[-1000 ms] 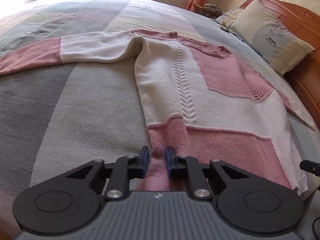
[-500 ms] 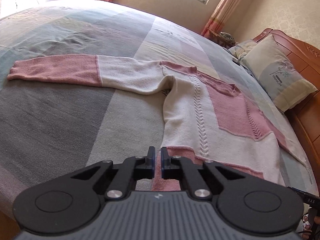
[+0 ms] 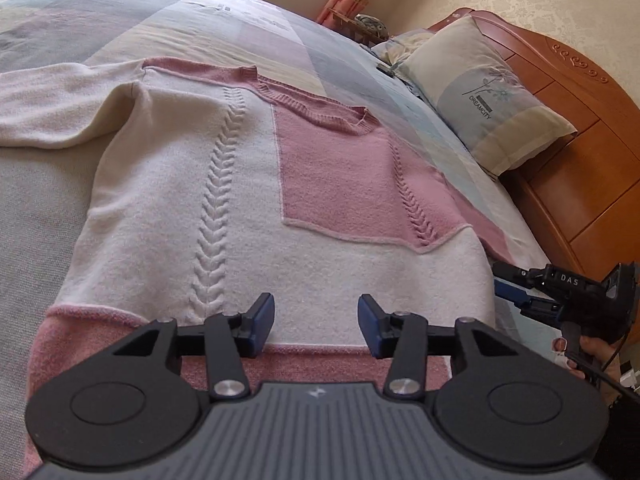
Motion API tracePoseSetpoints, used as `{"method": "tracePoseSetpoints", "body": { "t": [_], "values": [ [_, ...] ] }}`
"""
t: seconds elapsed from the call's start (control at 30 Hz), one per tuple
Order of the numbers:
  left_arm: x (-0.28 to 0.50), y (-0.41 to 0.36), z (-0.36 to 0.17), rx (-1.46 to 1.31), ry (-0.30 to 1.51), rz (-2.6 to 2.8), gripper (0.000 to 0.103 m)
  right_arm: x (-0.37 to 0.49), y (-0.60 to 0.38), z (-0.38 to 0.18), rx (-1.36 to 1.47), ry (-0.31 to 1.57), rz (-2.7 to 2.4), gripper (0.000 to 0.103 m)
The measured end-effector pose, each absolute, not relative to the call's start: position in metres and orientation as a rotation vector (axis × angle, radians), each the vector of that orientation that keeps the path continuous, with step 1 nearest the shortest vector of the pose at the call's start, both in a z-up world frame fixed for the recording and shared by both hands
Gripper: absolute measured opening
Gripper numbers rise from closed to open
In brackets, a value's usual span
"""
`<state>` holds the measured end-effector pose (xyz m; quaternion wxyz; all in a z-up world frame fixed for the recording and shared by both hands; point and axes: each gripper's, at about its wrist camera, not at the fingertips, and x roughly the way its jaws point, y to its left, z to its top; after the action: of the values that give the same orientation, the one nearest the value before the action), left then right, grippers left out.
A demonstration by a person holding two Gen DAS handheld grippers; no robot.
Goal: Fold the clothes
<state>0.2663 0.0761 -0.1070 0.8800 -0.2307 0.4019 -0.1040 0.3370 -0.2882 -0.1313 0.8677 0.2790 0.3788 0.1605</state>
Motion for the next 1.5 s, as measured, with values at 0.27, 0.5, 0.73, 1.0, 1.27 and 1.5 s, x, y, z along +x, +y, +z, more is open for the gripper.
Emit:
{"method": "tracePoseSetpoints", "body": {
  "t": [0.27,0.5,0.73,1.0,1.27,1.5],
  "values": [
    [0.264,0.081,-0.116,-0.517,0.797,-0.262,0.056,0.402,-0.252,-0.159,0.617,0.767,0.404,0.044],
    [0.264,0.079,-0.116,-0.515,0.785,-0.274,0.059,0.414,-0.240,-0.165,0.619,0.709,0.343,0.027],
    [0.263,0.079,-0.116,-0.515,0.793,-0.270,0.060,0.401,-0.251,-0.134,0.470,0.649,0.186,0.014],
    [0.263,0.079,-0.116,-0.512,0.791,-0.268,0.060,0.362,-0.285,-0.107,0.439,0.677,0.169,0.022],
    [0.263,0.076,-0.116,-0.489,0.790,-0.268,0.061,0.273,-0.260,-0.142,0.476,0.789,0.243,0.038],
    [0.261,0.070,-0.113,-0.469,0.800,-0.256,0.064,0.248,-0.224,-0.133,0.271,0.765,0.244,0.010]
  ]
}}
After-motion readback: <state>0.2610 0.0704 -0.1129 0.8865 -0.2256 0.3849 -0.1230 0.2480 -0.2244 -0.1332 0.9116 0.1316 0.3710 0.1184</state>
